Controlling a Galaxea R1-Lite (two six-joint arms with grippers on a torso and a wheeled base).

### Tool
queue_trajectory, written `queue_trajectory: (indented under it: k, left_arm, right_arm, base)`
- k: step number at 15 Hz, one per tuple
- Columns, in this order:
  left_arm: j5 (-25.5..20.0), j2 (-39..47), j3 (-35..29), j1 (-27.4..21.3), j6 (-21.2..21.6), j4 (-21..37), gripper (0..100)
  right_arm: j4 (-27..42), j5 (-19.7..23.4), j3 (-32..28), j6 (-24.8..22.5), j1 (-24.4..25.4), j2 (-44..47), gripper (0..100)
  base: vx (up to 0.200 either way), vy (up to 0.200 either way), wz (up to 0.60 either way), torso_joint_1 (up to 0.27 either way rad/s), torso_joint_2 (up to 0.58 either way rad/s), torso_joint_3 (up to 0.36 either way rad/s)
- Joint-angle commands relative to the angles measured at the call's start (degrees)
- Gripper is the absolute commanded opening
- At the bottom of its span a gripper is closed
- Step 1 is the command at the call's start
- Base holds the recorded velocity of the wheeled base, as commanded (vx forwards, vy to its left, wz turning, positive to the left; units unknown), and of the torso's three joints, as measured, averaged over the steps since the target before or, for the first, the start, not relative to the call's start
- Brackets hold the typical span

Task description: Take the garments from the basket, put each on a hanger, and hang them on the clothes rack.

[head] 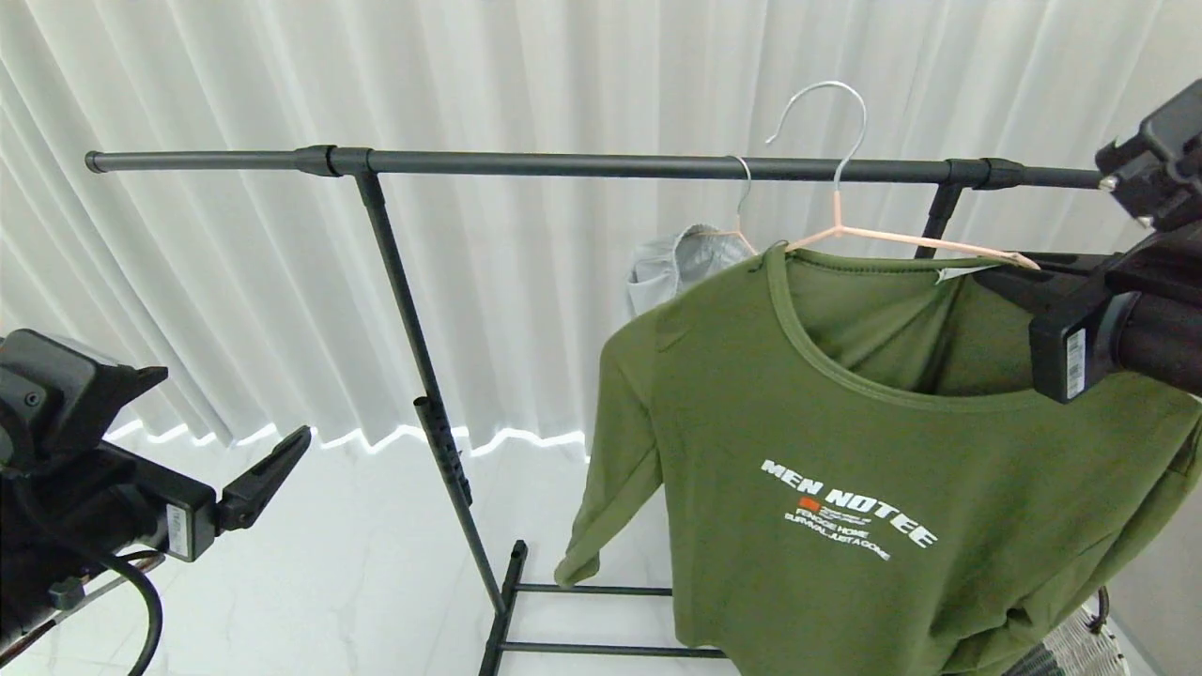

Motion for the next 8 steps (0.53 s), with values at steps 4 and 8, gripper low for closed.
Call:
queue_trajectory:
  k: [4, 8]
  left_arm:
    - [0.71, -0.42, 0.06, -0.02, -0.01, -0.02, 100]
    - [0.71, -0.15, 0.06, -0.02, -0.01, -0.02, 100]
  right_arm:
    - [3.12, -4.87, 4.53, -0.10, -4.38, -5.99, 0]
    - [4.97, -6.01, 9.54, -0.10, -11.59, -11.36, 0]
  base:
    - [0.000, 0.000, 0.00, 0.000, 0.00, 0.000]
    - [0.000, 0.000, 0.00, 0.000, 0.00, 0.000]
